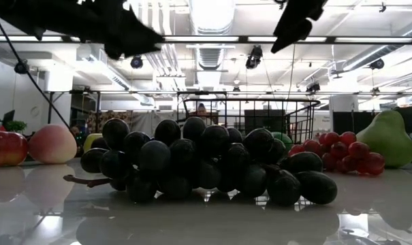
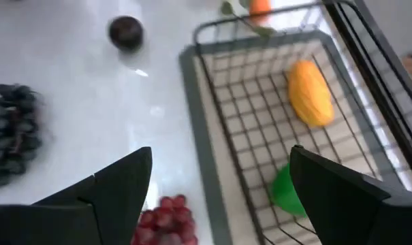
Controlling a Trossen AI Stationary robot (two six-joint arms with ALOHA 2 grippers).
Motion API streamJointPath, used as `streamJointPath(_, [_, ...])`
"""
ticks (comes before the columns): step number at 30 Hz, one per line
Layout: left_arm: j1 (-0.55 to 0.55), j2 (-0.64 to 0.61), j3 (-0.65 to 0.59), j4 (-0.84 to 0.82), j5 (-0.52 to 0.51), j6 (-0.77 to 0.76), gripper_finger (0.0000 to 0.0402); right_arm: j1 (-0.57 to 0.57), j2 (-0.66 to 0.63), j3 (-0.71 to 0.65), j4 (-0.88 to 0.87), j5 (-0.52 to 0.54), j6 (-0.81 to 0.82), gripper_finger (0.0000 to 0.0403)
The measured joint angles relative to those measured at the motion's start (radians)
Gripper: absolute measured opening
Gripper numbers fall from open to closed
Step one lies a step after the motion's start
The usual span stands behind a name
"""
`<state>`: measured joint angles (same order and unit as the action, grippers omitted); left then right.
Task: Build produce basket
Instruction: Put the orange tangerine into the black wire basket
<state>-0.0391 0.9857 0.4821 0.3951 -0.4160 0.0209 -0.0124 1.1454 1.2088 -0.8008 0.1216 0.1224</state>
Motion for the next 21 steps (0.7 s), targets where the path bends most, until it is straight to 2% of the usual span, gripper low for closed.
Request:
streamJointPath(4, [0.003, 0.02, 0.088, -0.311, -0.068, -0.12, 0.0272, 0.061, -0.063, -0.097, 0.093, 0.029, 0.001, 0.0328])
streamJointPath(6, [0.012, 0.033, 0.138, -0.443, -0.07, -0.164, 0.0272, 0.083, -0.085, -0.141, 0.135, 0.037, 0.001, 0.0328])
streamJointPath(13, [0.082, 0.1, 0.319, -0.836, -0.061, -0.169, 0.0272, 0.136, -0.143, -0.283, 0.265, 0.038, 0.001, 0.0328])
streamJointPath(16, [0.131, 0.144, 0.388, -0.945, -0.034, -0.113, 0.0272, 0.151, -0.157, -0.329, 0.303, 0.038, 0.015, 0.0327])
streamJointPath(21, [0.239, 0.239, 0.445, -0.973, 0.117, 0.027, 0.0272, 0.17, -0.179, -0.384, 0.343, 0.038, 0.045, 0.0327])
